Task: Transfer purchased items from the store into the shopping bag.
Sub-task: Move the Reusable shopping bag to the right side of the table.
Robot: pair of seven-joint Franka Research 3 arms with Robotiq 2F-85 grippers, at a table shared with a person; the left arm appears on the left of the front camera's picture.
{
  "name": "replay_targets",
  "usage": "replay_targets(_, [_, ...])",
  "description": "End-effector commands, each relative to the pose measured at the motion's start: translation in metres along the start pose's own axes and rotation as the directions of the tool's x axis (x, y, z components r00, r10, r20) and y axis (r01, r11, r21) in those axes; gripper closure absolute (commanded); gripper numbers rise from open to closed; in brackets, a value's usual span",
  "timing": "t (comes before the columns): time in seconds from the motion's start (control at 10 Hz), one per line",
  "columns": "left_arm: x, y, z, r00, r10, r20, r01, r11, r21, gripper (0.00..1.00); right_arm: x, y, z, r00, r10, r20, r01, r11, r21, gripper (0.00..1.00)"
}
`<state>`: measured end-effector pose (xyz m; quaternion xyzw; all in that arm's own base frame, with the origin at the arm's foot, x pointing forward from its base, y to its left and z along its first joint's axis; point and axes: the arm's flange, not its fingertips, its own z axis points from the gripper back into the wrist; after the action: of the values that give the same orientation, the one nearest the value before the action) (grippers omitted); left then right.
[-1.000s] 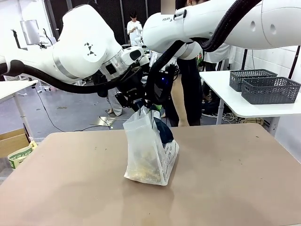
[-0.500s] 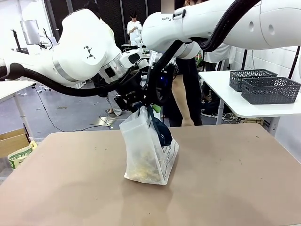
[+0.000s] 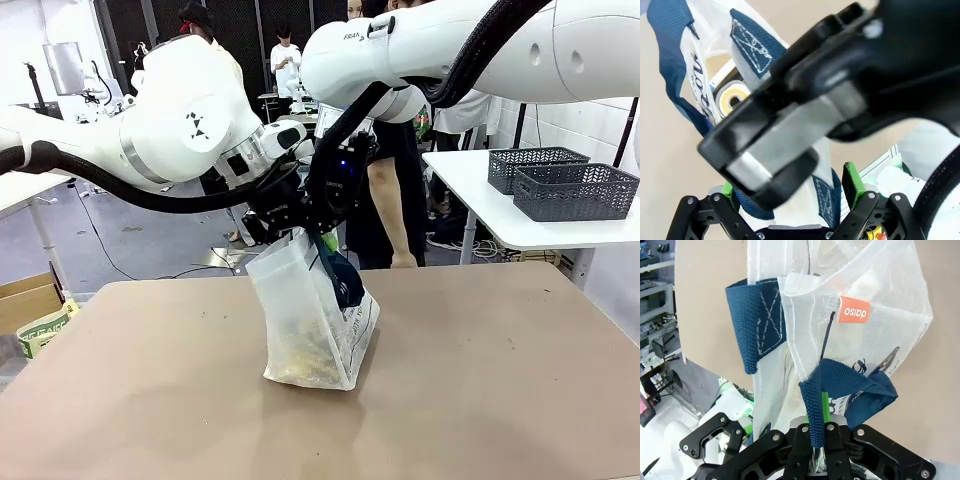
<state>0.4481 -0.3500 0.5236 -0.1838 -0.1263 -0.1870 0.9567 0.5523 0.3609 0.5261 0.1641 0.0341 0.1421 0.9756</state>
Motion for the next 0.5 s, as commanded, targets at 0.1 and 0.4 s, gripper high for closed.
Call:
replay_targets(0.1, [-0.0001, -0.0043, 0.0003, 1.000, 0.017, 0.022, -0.019, 0.997, 0.074, 0.30, 0.0041, 0.0061, 0.0022, 1.000, -0.016, 0.009, 0.015, 0.999, 0.040, 1.00])
replay_targets(0.4, [-0.0021, -0.0055, 0.0024, 0.999, 0.018, 0.031, -0.020, 0.997, 0.078, 0.89, 0.0055, 0.0051, 0.0020, 1.000, -0.014, 0.005, 0.014, 0.999, 0.043, 1.00])
